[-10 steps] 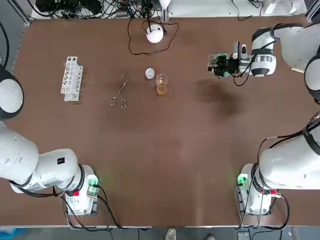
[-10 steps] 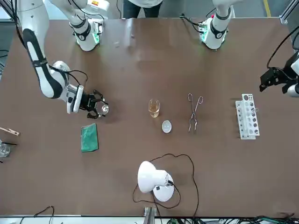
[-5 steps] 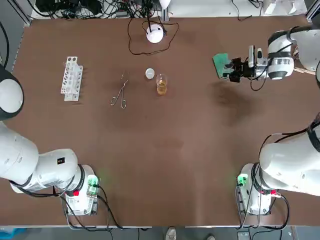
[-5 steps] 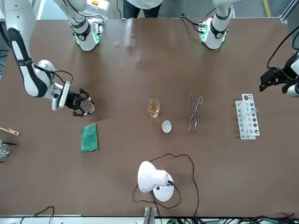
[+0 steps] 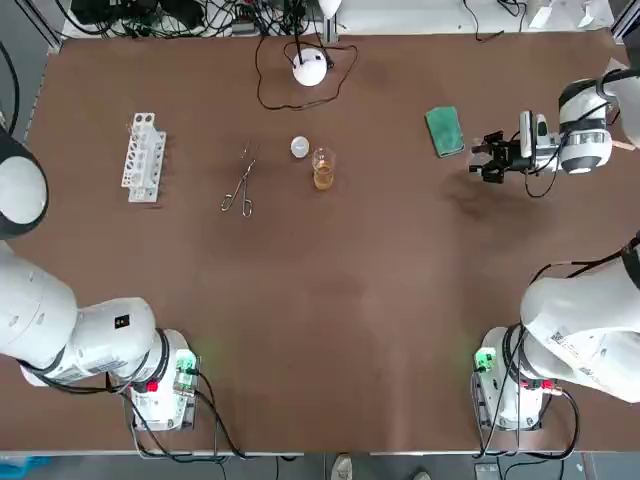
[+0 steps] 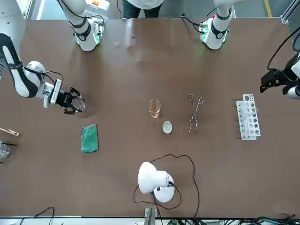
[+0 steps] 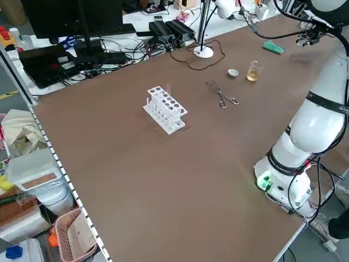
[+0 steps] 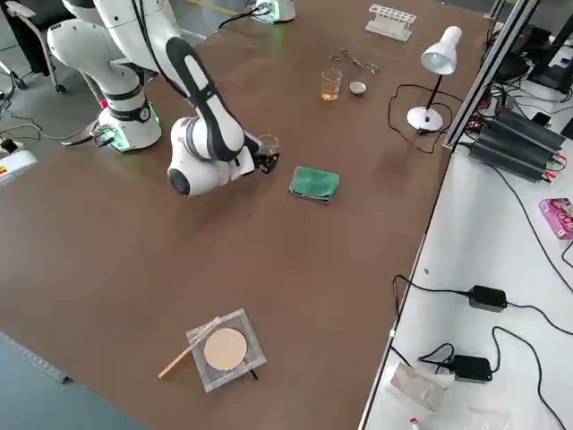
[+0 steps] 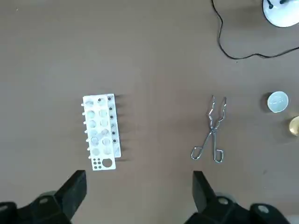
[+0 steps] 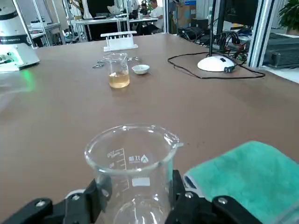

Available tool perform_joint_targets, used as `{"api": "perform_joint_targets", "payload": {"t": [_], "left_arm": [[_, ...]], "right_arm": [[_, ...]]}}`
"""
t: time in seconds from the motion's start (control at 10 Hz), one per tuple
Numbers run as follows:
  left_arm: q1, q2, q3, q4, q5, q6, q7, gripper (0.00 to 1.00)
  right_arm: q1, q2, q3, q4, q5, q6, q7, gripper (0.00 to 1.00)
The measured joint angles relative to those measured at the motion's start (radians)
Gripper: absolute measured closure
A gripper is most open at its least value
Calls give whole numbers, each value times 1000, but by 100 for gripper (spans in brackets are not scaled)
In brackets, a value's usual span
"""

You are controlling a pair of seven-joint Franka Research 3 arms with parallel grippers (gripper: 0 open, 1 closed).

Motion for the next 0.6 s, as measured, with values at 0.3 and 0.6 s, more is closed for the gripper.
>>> {"api": "perform_joint_targets", "payload": {"t": [0.3, 0.6], "left_arm": [[0, 4, 0, 0, 0, 0, 0, 0], [1, 4, 0, 0, 0, 0, 0, 0]], "right_arm": [[-66, 76, 0, 52, -49, -25, -62, 41], [-74, 143, 0, 74, -63, -41, -88, 41]]}}
